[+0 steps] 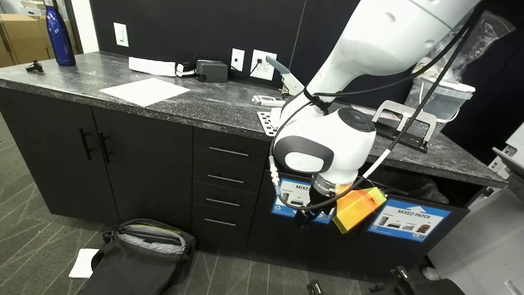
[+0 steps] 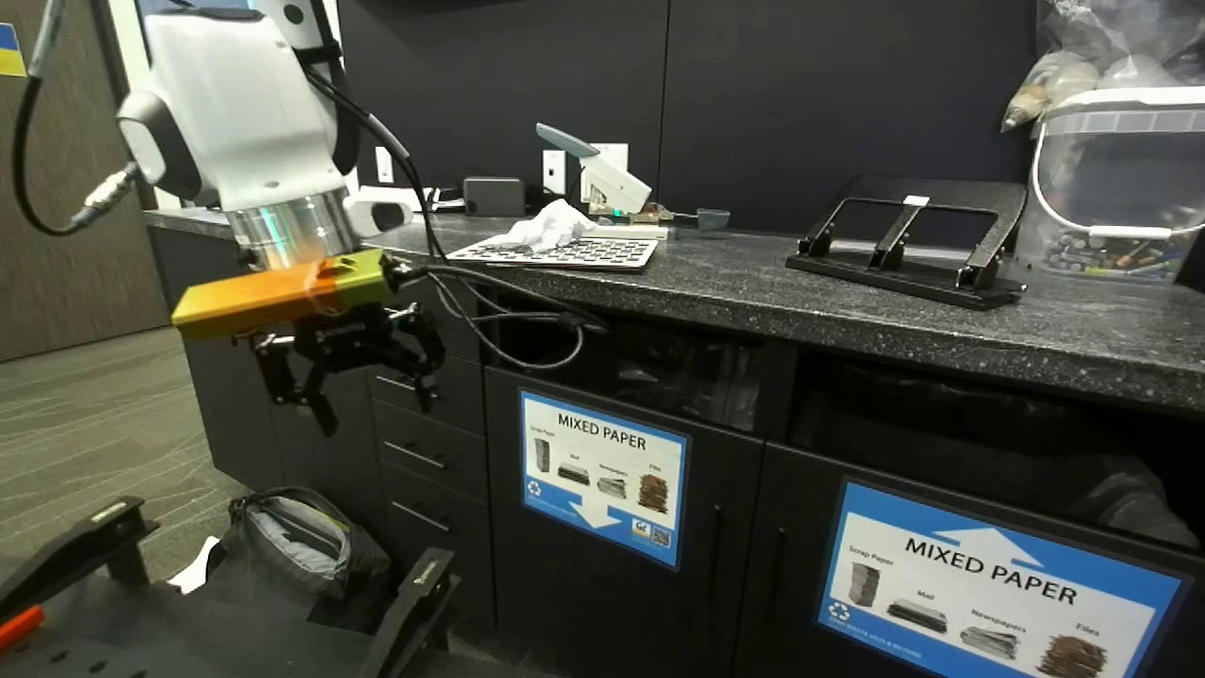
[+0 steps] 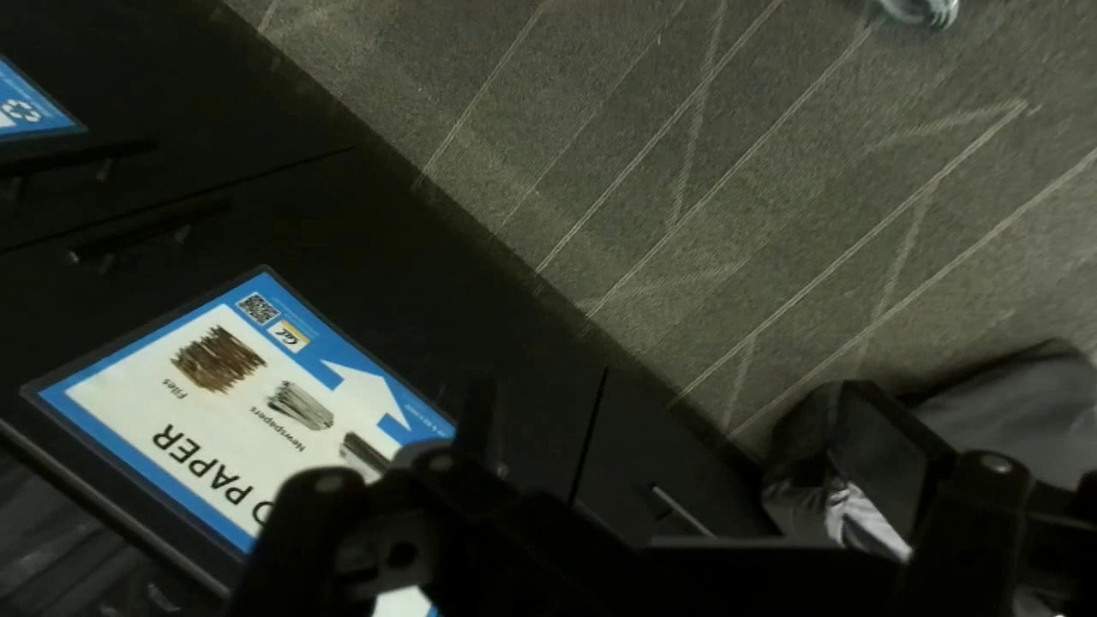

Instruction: Put the white pieces of paper in the left bin

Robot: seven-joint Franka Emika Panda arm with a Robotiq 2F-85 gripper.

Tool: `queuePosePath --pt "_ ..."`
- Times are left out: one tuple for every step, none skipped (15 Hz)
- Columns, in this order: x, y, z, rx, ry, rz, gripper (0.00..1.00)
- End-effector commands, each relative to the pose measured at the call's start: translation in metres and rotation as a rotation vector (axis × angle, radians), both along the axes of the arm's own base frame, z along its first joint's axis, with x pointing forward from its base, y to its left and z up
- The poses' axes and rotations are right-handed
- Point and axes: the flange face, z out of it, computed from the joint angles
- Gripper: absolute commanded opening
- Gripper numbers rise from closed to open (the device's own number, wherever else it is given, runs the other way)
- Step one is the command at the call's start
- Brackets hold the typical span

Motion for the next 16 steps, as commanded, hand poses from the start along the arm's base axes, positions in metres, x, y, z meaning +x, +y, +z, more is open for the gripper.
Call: queuePosePath --pt "-0.005 0.008 0.018 -0.005 0.114 0.129 1.0" --pt "0.004 0.008 0.024 -0.016 0.146 0.154 1.0" --pt "0.013 0.005 0.033 -0.021 0.171 0.175 1.0" --pt "0.022 0.001 0.045 -0.03 0.194 0.197 1.0" --pt "0.04 -0.009 0.063 -0.035 0.184 0.174 1.0" --pt "0.051 -0.007 0.067 -0.015 0.15 0.093 1.0" --pt "0.067 -0.014 0.08 0.006 0.139 0.014 1.0" --pt "0.087 -0.026 0.101 0.042 0.102 -0.014 1.0" --pt "0.102 -0.025 0.106 0.087 0.066 -0.091 1.0" --pt "0.121 -0.034 0.122 0.126 0.029 -0.132 1.0" --pt "0.137 -0.041 0.136 0.161 -0.017 -0.164 1.0" --pt "0.154 -0.046 0.145 0.196 -0.059 -0.212 1.0" --pt "0.169 -0.051 0.157 0.228 -0.105 -0.256 1.0" --pt "0.183 -0.056 0.167 0.259 -0.142 -0.301 1.0" --pt "0.2 -0.058 0.172 0.282 -0.191 -0.337 1.0" --pt "0.215 -0.06 0.18 0.299 -0.245 -0.366 1.0"
